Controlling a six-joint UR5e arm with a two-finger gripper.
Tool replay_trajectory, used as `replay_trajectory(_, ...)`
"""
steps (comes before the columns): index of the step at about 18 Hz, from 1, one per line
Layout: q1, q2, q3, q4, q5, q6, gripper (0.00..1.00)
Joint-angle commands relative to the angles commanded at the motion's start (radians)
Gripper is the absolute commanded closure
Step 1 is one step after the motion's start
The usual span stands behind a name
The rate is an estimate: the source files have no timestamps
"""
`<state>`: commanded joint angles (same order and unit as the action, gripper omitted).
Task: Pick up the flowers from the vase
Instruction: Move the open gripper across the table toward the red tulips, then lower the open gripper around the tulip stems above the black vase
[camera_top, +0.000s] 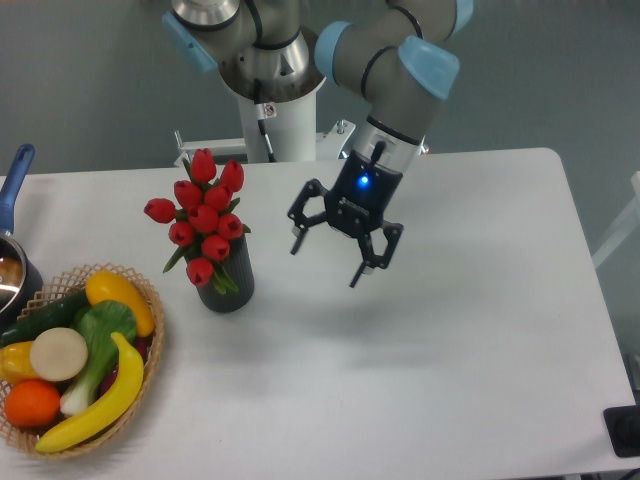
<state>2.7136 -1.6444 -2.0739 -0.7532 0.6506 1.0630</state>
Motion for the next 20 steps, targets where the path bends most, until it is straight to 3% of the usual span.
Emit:
replay_trajectory(6, 0.000, 0.058, -0.031, -0.005, -0.006, 0.043, 0.00)
replay_trajectory(13, 0.011, 0.213, -0.192, -0.006, -0.012, 0.196, 0.00)
replay_trajectory(20, -0.014, 0.247, -0.252, -0.006, -0.038, 0.195, 0.00)
